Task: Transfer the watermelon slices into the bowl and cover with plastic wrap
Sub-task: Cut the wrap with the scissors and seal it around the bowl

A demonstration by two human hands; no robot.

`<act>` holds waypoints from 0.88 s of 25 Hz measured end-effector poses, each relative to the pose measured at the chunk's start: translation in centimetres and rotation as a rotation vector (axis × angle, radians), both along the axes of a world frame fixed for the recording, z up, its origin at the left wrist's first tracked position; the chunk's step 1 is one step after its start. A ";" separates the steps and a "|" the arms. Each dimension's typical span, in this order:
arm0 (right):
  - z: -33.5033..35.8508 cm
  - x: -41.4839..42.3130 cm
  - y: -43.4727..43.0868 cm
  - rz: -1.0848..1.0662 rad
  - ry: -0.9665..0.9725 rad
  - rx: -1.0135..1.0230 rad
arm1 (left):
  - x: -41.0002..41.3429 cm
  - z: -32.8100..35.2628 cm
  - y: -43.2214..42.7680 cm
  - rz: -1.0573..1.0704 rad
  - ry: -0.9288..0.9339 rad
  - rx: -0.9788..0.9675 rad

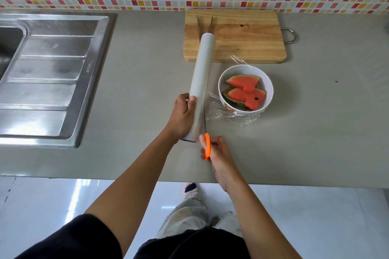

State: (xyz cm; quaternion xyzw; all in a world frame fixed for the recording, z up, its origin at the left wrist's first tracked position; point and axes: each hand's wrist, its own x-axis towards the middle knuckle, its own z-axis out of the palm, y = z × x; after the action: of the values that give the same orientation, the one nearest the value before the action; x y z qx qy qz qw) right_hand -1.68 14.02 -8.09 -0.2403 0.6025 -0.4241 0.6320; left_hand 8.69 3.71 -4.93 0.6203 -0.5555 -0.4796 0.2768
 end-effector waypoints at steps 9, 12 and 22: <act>2.2 0.3 -4.5 -0.083 -0.042 -0.050 | 0.0 0.2 0.1 0.015 0.056 -0.001; 2.3 0.3 -5.9 -0.094 -0.030 -0.054 | 0.2 0.1 0.0 0.006 0.040 0.002; 1.6 1.1 -7.4 -0.135 -0.008 -0.076 | 0.8 -0.1 -0.2 -0.017 0.070 0.002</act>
State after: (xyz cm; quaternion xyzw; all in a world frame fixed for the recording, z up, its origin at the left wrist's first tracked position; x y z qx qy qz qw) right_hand -0.57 6.59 -6.49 -0.2213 0.5984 -0.4890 0.5948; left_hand 9.51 3.53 -5.02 0.5987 -0.5504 -0.5038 0.2913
